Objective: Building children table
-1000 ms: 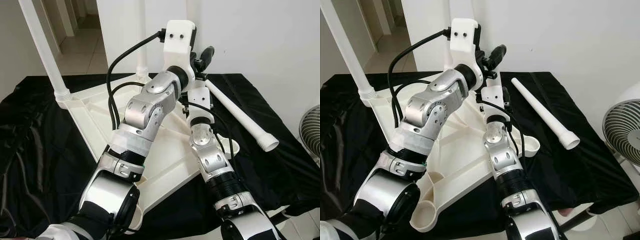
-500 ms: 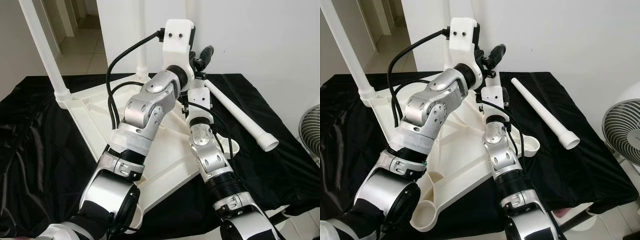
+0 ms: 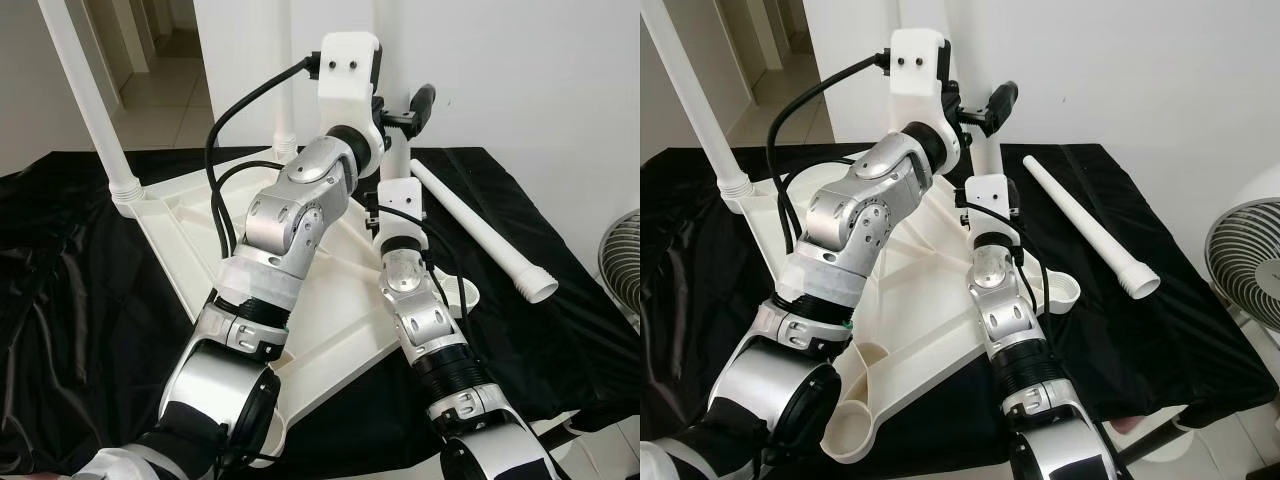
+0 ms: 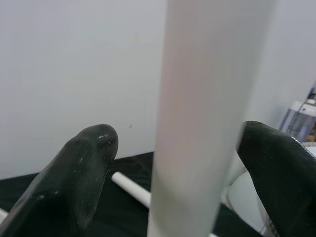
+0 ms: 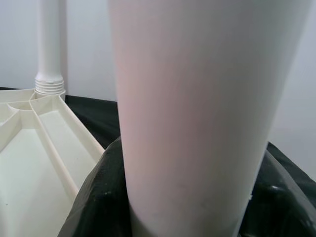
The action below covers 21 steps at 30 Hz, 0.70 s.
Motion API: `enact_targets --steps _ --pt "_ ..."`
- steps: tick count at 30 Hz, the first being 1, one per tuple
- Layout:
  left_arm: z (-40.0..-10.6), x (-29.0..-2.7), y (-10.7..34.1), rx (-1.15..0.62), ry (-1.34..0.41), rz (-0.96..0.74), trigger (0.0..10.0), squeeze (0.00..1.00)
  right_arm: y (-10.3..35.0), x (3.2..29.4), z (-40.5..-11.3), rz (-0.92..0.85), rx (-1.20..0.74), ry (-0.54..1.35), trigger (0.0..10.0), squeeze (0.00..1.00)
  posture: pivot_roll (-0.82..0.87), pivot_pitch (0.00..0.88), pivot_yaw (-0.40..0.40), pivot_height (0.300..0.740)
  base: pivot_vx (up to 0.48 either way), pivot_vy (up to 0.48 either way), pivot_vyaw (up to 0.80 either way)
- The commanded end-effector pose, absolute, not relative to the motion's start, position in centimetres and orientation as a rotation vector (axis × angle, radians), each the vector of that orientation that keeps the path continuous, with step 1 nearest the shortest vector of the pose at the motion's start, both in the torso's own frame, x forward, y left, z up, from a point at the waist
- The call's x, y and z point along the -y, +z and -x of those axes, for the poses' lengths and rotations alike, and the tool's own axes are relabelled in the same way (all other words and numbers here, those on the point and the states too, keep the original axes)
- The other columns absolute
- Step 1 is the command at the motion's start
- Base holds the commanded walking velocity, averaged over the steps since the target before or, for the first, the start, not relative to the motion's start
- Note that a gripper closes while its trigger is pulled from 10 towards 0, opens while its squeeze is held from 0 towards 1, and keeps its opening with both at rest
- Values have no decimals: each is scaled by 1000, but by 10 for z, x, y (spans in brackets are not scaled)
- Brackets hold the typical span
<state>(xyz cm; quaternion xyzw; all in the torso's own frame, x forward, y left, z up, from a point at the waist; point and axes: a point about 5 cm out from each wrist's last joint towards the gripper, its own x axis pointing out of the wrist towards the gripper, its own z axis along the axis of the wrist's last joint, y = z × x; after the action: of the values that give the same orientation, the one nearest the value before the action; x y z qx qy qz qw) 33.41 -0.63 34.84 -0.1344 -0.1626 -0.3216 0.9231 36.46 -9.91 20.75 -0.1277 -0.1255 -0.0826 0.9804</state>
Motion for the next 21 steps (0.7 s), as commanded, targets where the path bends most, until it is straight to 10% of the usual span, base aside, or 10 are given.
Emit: enact_targets --steps 1,21 --pt "-325 10 350 355 -780 283 10000 0 212 102 -367 238 252 -180 10000 0 11 17 -1 740 0 0 0" --pt "-313 -21 317 347 -780 309 10000 0 208 142 -364 80 245 -122 10000 0 20 0 0 740 0 0 0"
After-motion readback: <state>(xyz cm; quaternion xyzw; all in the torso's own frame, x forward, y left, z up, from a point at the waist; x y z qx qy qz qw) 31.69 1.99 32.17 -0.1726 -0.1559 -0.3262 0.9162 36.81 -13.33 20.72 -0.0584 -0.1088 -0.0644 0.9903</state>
